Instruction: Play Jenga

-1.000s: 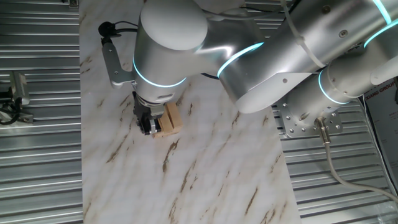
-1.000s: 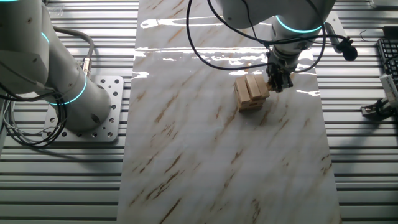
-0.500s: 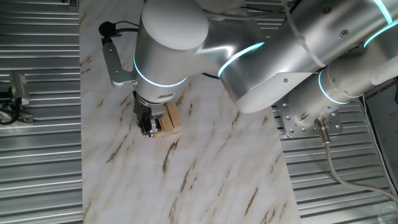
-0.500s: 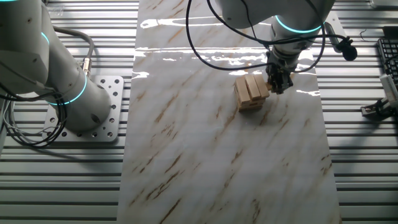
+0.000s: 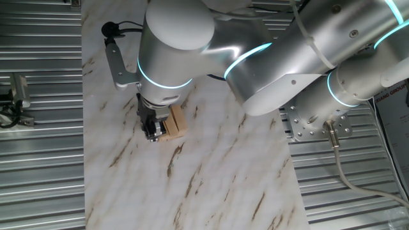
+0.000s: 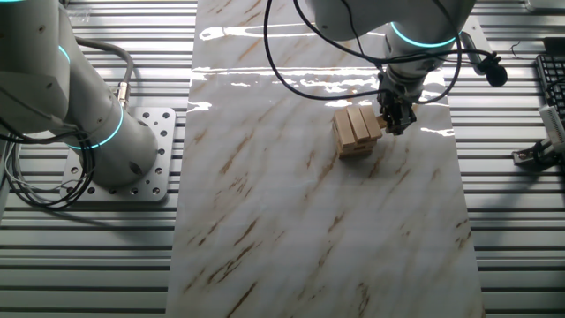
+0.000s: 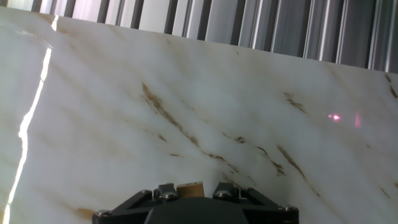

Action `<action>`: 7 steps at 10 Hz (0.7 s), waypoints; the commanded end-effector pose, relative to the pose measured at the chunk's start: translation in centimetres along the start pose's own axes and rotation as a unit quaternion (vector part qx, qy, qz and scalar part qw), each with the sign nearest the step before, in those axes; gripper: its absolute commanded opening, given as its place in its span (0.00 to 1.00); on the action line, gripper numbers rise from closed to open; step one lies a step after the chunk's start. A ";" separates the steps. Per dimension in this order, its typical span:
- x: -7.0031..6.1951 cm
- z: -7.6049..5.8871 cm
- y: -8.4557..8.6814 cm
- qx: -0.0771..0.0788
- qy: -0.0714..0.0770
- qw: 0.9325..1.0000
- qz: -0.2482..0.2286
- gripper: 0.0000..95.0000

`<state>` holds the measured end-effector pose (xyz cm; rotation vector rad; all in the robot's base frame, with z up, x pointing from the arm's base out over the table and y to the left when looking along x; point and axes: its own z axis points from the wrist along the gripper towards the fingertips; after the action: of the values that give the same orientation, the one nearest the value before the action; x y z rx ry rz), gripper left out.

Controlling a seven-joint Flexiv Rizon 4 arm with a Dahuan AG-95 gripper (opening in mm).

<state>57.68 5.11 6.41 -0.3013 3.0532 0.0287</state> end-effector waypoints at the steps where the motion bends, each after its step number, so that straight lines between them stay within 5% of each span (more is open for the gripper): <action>1: 0.0 0.0 0.1 0.001 -0.001 1.000 0.001 0.40; 7: -0.1 0.2 0.3 0.000 -0.001 1.000 0.003 0.40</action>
<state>57.69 5.42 6.23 -0.2925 3.0531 0.0276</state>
